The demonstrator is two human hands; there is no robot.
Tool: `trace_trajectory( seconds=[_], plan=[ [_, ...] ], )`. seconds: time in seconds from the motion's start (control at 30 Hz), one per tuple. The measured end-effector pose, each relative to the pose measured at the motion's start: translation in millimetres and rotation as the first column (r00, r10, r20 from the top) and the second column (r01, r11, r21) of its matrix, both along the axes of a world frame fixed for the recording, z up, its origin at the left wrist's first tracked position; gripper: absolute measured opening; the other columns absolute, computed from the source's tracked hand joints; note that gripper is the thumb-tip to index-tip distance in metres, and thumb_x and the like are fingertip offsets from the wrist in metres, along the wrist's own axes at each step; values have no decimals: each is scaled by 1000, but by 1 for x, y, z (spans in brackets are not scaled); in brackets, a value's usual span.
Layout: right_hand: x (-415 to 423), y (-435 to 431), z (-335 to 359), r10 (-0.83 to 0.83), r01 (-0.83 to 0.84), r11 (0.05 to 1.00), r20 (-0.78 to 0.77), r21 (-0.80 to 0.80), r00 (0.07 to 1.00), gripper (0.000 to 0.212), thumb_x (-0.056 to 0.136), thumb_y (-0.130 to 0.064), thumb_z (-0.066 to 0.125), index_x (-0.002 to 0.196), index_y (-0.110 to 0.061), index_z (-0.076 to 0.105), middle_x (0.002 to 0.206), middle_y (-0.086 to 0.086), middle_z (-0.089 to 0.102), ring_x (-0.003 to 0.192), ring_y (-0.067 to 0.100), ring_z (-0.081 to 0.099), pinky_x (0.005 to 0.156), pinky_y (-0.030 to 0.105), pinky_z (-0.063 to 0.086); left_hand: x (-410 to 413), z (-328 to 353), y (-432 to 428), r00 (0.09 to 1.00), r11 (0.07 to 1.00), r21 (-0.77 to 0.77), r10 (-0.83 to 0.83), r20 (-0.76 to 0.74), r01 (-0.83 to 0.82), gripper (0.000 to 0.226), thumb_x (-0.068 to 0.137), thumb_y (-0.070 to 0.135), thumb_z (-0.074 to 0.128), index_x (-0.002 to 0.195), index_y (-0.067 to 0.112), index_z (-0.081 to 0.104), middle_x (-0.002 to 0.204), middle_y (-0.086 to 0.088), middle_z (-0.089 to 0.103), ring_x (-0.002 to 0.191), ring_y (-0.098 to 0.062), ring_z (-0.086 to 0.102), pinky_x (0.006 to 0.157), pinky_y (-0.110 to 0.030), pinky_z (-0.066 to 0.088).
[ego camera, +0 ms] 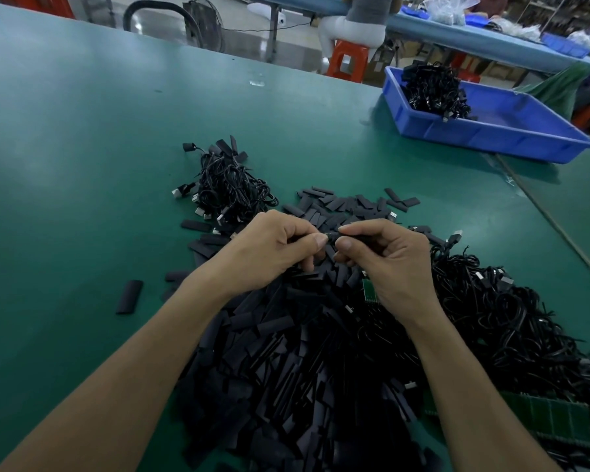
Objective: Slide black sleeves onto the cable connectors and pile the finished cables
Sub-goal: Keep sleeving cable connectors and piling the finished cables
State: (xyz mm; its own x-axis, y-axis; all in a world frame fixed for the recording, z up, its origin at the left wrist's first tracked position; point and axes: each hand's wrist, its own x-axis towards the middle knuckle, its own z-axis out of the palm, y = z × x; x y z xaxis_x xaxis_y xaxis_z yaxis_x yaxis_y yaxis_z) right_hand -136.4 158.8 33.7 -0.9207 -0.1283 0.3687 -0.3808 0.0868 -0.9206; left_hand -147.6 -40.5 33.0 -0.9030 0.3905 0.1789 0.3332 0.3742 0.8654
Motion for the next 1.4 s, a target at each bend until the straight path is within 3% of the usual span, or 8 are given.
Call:
trace_trajectory(
  seconds=[0.17,0.4,0.63,0.9,1.13,1.3,1.33,1.4],
  plan=[
    [-1,1,-1,-1,2,999,38,-35,999,14,79,-16,74,92,-14,72,75,-1,75,65,14,72,63,19,55,0,1,0,999,999,48,13,34,-15,31,102,29,56,79,17,72,62,8,69,41,0,40,44,-10,30],
    [2,1,-4,-13,14,998,20,-66,1000,12,79,-15,74,91,-15,72,77,0,75,66,16,72,65,20,56,1,0,1,999,999,37,23,42,-24,32,101,30,58,73,20,70,60,3,68,40,-4,35,42,-17,29],
    [2,-1,-2,-10,9,1000,29,21,1000,28,72,-18,79,100,-21,73,85,-7,77,74,10,74,70,17,57,0,-2,-1,998,999,35,31,57,-33,33,101,28,58,76,13,72,60,4,67,40,-5,34,41,-18,28],
    [0,-2,-8,-12,12,1000,14,22,1000,11,79,-12,77,89,-14,75,77,4,76,64,18,73,63,21,56,-1,-5,0,995,1000,18,12,104,-14,31,100,29,59,75,18,73,60,4,68,46,-13,39,46,-25,29],
    [1,-3,-7,14,-14,1000,58,-14,998,16,76,-11,78,92,-13,75,80,3,77,66,18,74,64,20,57,-2,-7,0,997,1000,-5,-2,73,2,37,101,33,56,70,19,72,60,-5,67,44,-14,38,44,-27,28],
    [2,-4,-5,-5,4,1000,53,18,999,24,74,-18,80,97,-16,75,81,1,77,66,14,73,64,19,56,-3,-9,1,999,1000,8,-18,39,18,33,102,33,55,78,21,75,66,-1,72,48,-30,44,47,-36,35],
    [2,-3,-5,-24,23,999,46,30,999,27,73,-21,80,99,-20,75,82,-1,77,67,12,72,65,19,56,-3,-9,1,999,1000,18,-12,37,12,31,102,33,57,79,21,75,67,1,73,47,-26,46,47,-34,36],
    [0,-2,-6,-94,93,992,13,81,995,35,72,-27,82,106,-32,72,79,-5,75,68,10,69,66,20,55,-3,-10,2,999,999,50,16,36,-18,28,99,32,61,78,19,75,65,4,73,42,-3,45,45,-18,34]
  ],
)
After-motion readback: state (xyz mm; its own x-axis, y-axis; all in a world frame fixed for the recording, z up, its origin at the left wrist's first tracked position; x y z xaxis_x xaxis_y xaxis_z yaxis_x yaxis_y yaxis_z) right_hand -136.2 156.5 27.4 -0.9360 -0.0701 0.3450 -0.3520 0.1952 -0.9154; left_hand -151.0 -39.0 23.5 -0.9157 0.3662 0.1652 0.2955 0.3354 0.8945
